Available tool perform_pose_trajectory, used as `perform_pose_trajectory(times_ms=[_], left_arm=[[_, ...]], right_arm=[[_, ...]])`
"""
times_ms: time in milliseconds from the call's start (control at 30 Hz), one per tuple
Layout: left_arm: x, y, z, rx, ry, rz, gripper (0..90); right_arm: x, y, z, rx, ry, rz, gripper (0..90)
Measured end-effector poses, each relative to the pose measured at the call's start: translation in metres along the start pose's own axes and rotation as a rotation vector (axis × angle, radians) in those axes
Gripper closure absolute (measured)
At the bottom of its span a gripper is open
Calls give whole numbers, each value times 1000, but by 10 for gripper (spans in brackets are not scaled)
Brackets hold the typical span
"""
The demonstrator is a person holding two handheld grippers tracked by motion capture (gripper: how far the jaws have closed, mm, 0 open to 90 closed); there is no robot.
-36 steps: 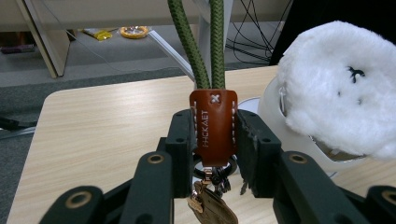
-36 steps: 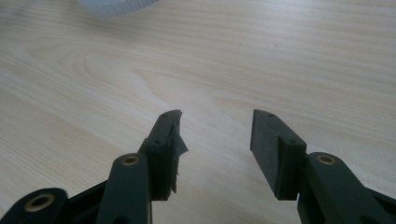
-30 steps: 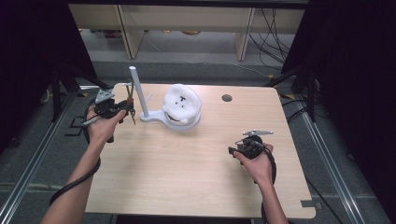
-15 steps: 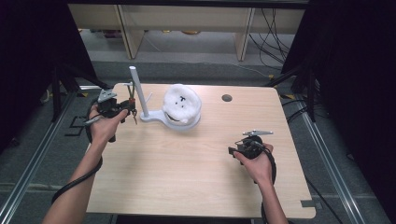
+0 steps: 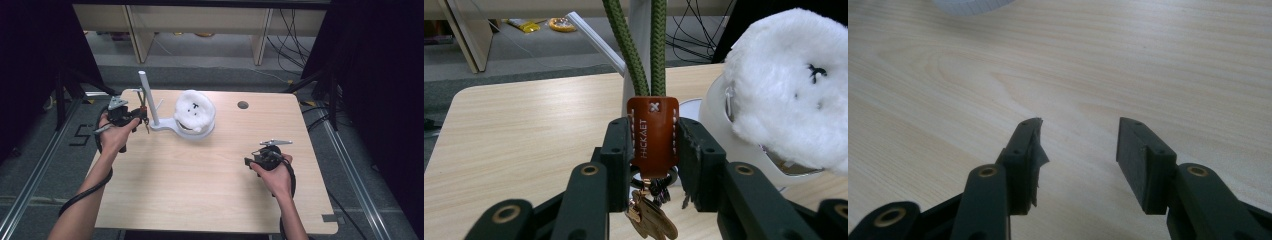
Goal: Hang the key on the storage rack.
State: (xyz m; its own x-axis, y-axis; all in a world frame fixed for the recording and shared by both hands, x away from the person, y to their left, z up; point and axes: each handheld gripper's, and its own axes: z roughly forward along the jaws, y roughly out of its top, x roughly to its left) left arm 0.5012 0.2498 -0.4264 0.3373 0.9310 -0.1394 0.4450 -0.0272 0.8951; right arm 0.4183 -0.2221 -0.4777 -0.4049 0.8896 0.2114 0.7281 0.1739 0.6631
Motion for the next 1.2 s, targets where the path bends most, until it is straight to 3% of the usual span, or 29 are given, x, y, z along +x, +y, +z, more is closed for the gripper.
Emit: perform_pose_trajectory(times_ms=[400,433,567,733,867,1033,1200], left_arm=[[1,-3,6,13,13,14,662],[0,-3,6,12,17,13,661],[0,-2,6,22,29,25,645],[0,-4,4,25,33,36,558],[1,-10,-2,-12,47,66,479],[3,-19,-17,-31,58,105,386],[3,-29,-29,-39,63,127,354]], right_arm=[[0,0,-1,1,-3,4,533],[3,0,-2,15,-1,33,533],[2,0,-2,10,-4,23,533],[2,0,-2,17,-17,23,531],[2,0,-2,9,-17,22,529],[2,0,-2,12,-12,29,524],[2,0,-2,10,-17,31,523]])
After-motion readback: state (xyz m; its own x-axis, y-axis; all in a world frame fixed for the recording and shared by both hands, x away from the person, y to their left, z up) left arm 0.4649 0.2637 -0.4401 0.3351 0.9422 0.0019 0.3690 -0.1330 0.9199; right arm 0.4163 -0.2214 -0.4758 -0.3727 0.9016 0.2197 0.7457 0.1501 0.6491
